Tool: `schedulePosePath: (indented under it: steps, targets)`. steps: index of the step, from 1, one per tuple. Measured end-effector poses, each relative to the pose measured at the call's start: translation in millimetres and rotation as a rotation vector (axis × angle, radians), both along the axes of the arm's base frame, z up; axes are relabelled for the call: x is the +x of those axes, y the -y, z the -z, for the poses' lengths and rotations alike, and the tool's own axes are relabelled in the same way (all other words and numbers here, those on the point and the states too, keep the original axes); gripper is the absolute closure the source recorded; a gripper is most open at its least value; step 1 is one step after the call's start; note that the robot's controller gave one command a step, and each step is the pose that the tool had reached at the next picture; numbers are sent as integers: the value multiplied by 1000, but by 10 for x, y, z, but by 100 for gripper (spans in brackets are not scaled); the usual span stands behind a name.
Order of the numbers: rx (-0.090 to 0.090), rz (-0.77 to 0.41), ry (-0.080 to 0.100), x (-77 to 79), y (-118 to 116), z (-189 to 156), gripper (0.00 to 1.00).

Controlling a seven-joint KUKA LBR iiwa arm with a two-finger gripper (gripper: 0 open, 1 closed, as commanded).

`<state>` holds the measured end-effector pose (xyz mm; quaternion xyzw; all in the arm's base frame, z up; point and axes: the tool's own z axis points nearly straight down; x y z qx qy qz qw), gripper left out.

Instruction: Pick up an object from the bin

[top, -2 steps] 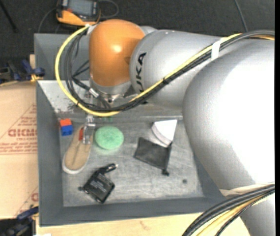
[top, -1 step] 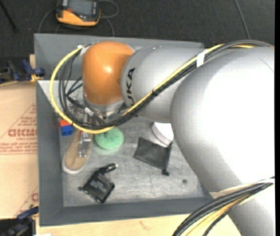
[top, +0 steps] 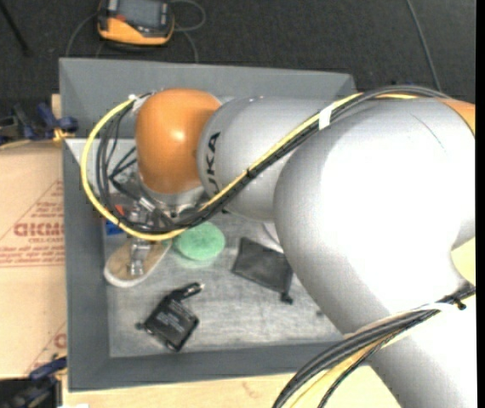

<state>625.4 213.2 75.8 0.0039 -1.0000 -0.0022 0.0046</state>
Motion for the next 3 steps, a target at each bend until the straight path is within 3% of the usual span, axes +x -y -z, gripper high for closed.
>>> schedulePosePath:
  steps: [1,2,3]
  targets:
    - [0,1,0,1,1,0,100]
    - [-4,-67,15,29,57,-1493,100]
    - [-5,-67,13,22,58,-1479,100]
